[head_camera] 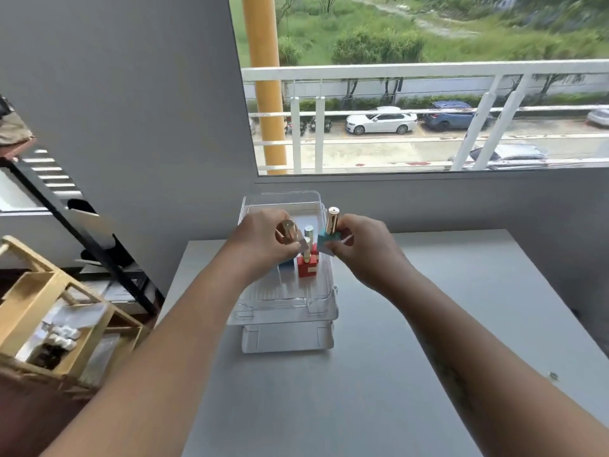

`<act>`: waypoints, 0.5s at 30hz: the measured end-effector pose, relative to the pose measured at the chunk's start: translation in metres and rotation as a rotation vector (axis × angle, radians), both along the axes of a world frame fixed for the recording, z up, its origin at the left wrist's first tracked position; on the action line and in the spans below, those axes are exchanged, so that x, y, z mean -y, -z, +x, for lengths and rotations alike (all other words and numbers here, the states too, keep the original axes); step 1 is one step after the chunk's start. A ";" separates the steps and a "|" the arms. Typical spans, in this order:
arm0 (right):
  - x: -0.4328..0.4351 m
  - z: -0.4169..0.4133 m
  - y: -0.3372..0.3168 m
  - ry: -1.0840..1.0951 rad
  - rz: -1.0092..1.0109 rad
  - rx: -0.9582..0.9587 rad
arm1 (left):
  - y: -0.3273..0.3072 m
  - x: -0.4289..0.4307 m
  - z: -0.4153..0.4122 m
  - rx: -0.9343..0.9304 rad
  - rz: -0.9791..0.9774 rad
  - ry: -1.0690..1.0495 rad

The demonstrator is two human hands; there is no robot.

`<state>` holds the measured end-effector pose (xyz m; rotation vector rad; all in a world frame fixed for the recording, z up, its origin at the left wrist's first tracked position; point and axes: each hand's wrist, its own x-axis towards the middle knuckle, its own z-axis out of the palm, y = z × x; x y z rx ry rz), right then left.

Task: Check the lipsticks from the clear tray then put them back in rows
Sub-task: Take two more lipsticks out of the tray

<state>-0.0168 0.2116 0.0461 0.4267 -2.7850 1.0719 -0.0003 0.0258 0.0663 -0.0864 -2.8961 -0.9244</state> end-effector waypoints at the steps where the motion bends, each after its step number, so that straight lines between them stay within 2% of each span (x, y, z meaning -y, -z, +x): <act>1: -0.011 0.000 0.000 0.017 0.002 0.000 | -0.001 -0.012 -0.002 -0.001 0.000 0.015; 15: -0.167 0.020 0.017 0.150 -0.009 0.051 | 0.021 -0.168 -0.006 0.016 0.009 0.149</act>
